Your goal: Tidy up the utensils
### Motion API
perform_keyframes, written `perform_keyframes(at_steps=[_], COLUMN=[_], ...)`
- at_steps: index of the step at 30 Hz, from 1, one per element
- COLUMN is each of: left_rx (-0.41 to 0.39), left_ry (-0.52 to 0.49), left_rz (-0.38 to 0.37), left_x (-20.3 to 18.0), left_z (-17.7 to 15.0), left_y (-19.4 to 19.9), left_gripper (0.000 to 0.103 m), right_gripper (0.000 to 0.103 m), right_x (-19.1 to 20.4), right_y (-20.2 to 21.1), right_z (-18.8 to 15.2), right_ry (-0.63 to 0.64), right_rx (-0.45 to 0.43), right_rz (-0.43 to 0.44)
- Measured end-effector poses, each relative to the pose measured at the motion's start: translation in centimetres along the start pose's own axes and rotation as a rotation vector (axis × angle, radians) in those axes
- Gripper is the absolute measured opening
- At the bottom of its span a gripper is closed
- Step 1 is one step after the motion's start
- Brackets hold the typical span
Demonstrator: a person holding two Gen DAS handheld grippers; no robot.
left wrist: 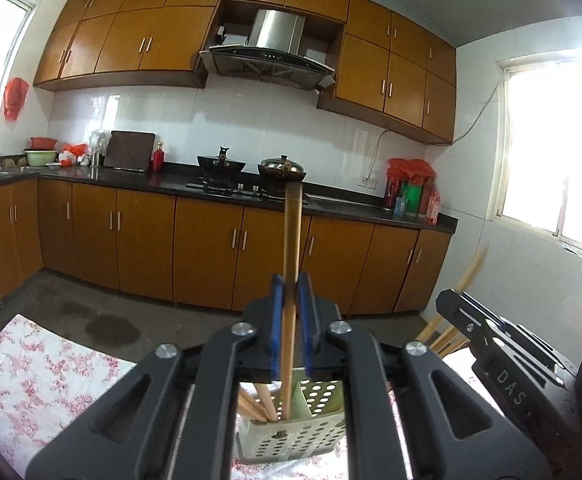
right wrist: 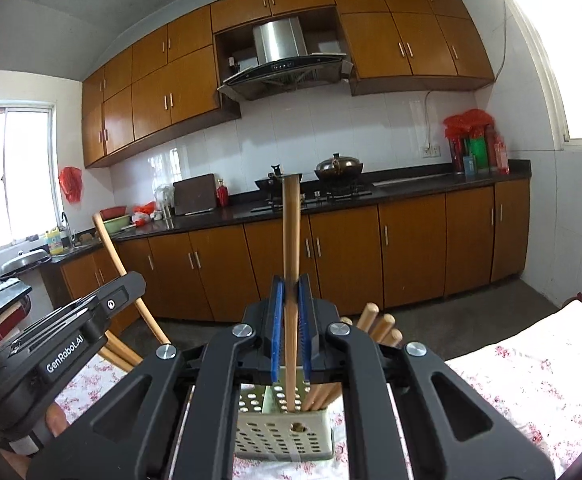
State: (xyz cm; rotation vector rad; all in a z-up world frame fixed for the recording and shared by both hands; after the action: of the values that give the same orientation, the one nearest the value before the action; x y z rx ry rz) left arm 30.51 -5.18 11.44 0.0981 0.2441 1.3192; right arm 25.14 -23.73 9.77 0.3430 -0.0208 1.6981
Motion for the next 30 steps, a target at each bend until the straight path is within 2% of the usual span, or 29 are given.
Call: perform_keyframes(at_steps=[1, 2, 3, 6, 8, 10, 11, 12, 13, 14, 18, 21, 27, 30], left_rx=[-0.001, -0.005, -0.008, -0.013, -0.009, 0.003, 0.007, 0.011, 0.016, 0.021, 0.032, 0.035, 0.075, 0.083], left_ry=[0.002, 0.004, 0.008, 0.02, 0.02, 0.002, -0.008, -0.021, -0.038, -0.052, -0.103, -0.124, -0.128, -0.112], left_rz=[0.008, 0.014, 0.016, 0.03, 0.045, 0.05, 0.054, 0.058, 0.06, 0.063, 0.089, 0.128, 0.161, 0.175], left_x=[0.2, 0.5, 0.8, 1.7, 2.4, 2.8, 2.9, 3.0, 3.0, 3.0, 2.4, 2.2, 2.9, 3.2], left_z=[0.1, 0.1, 0.3, 0.6, 0.6, 0.2, -0.1, -0.5, -1.2, -1.7, -4.8, -7.0, -11.4, -13.0], left_y=[0.2, 0.6, 0.9, 2.4, 3.9, 5.8, 6.7, 7.6, 8.9, 9.9, 14.2, 16.1, 18.9, 19.8], left_gripper=[0.024, 0.03, 0.032, 0.044, 0.057, 0.069, 0.08, 0.089, 0.093, 0.098, 0.099, 0.099, 0.099, 0.099], right_gripper=[0.034, 0.04, 0.044, 0.044, 0.054, 0.079, 0.085, 0.095, 0.099, 0.101, 0.101, 0.101, 0.101, 0.101], right_x=[-0.1, -0.2, -0.4, -0.7, -1.0, -1.2, -1.3, -1.3, -1.3, -1.3, -0.4, 0.3, 0.3, 0.6], right_y=[0.3, 0.5, 1.0, 2.1, 3.2, 5.0, 5.8, 6.4, 7.1, 7.9, 10.6, 12.1, 13.9, 14.3], right_z=[0.1, 0.2, 0.4, 1.1, 1.4, 1.4, 1.2, 1.0, 0.7, 0.3, -2.3, -4.5, -8.4, -10.2], right_ry=[0.0, -0.001, -0.004, 0.005, 0.011, 0.028, 0.034, 0.041, 0.049, 0.058, 0.114, 0.151, 0.084, 0.096], right_rx=[0.0, -0.003, -0.014, -0.026, -0.032, -0.04, -0.043, -0.042, -0.04, -0.036, -0.019, 0.02, 0.108, 0.138], right_rz=[-0.005, -0.01, -0.014, -0.03, -0.044, -0.07, -0.077, -0.08, -0.081, -0.085, -0.146, -0.148, -0.13, -0.149])
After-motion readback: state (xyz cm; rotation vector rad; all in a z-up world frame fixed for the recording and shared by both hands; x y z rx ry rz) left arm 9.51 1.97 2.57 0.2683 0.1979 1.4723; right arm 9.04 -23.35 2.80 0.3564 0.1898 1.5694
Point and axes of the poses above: each gripper's, at about its wrist camera, not at the fingertips, and y roughly against the way its jaws point, x to its left, z to its top, the point moved 2 cm from there along -y, roughly the way its jaws point, and after that the axes turned 3 degrees about -y, right-handed, at the moved point
